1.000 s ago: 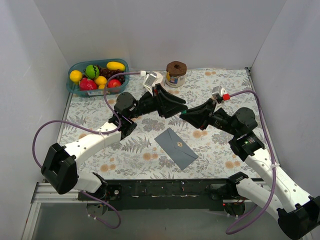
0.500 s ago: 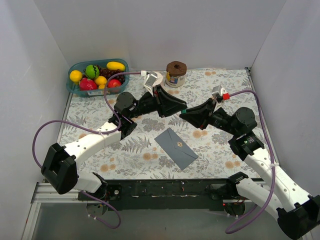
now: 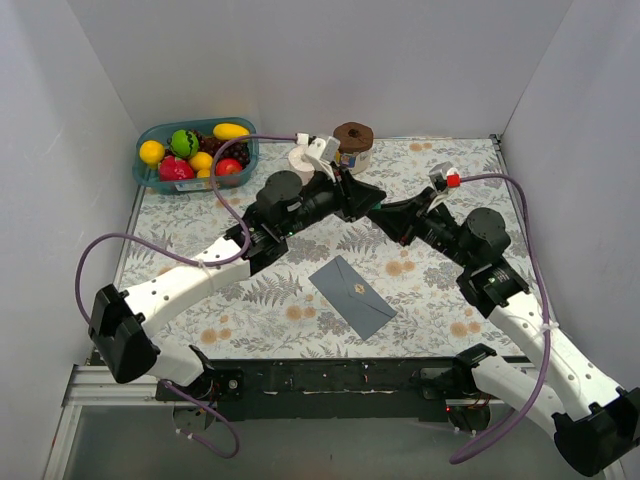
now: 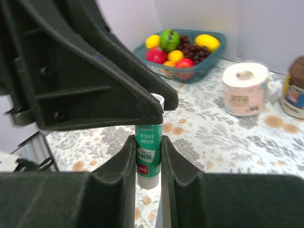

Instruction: Place the letter into the envelope and seal it

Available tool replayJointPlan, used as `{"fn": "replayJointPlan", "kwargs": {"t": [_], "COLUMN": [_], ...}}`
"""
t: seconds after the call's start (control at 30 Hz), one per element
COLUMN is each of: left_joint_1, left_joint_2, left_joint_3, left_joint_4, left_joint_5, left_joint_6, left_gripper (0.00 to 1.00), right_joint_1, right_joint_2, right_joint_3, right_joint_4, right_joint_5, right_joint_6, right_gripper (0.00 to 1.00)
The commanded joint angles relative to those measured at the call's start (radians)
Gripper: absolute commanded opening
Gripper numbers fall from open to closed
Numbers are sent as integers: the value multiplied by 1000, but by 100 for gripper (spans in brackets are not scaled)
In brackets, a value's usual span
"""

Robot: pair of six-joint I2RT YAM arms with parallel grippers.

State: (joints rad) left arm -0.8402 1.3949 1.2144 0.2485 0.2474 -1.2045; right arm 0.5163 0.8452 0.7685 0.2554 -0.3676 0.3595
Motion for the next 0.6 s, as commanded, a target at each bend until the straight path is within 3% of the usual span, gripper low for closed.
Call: {"fn": "replayJointPlan", "kwargs": {"t": [0.0, 0.07, 0.17, 0.23, 0.27, 0.37, 0.57], "left_joint_1": [-98, -134, -169, -172, -172, -172, -143], "left_joint_2": [30, 55, 84, 84, 79, 40, -48], "left_joint_3": [115, 164, 203, 201, 192, 149, 45], "left_joint_4": [-228, -299, -334, -330, -302, -188, -16], "left_joint_5": [-475, -613, -695, -685, -665, -551, -282], "left_joint_6": [121, 138, 146, 138, 138, 140, 126], "left_gripper": [0, 0, 3, 37, 68, 98, 98], "right_joint_1": [4, 11, 16, 16, 16, 16, 16], "right_joint_2": [17, 17, 14, 5, 3, -8, -32], "right_joint_3": [57, 67, 75, 72, 69, 46, 23], "right_joint_4": [-116, -158, -194, -193, -189, -144, -97], "right_joint_5": [192, 246, 312, 311, 303, 217, 90], "right_joint_6": [-19, -30, -47, -51, -54, -57, -79], "right_gripper": [1, 1, 1, 1, 1, 1, 1]}}
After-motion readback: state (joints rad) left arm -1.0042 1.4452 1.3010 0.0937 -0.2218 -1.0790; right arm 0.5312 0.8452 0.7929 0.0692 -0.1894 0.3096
